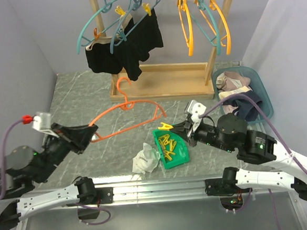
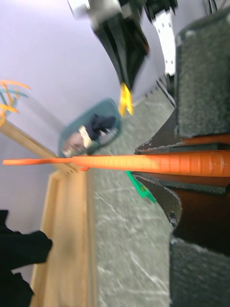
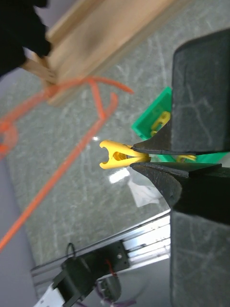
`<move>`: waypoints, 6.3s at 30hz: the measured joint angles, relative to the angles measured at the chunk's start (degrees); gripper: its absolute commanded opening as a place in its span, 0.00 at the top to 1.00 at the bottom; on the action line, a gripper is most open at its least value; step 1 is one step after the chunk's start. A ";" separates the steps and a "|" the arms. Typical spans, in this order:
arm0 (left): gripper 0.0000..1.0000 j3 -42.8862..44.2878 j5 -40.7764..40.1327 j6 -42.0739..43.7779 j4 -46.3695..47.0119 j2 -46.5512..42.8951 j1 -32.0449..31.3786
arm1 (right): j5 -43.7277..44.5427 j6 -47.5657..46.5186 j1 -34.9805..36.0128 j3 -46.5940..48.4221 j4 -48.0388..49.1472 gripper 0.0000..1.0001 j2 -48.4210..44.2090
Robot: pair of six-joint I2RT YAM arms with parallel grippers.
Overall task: Remove the underwear clipped to the hanger
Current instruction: Place the clamp in the bin, then pick up the underwear from the center of the board, then place the underwear in the bin, then place the hanger at the clothesline.
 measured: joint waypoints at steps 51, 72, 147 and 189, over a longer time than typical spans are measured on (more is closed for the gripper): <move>0.99 4.15 -13.75 -6.38 -12.11 1.46 -0.02 | 7.21 35.47 9.16 3.34 -3.15 0.29 48.15; 0.99 3.67 -13.33 -6.45 -13.38 0.37 -0.02 | 10.14 38.88 8.37 3.13 -2.60 1.00 47.76; 0.99 24.70 19.82 37.79 41.38 51.71 26.51 | 3.48 38.32 -63.17 -13.27 0.42 0.00 2.29; 0.99 44.76 23.82 35.28 44.89 75.49 31.56 | -2.49 35.76 -62.10 -15.08 -0.28 0.00 1.01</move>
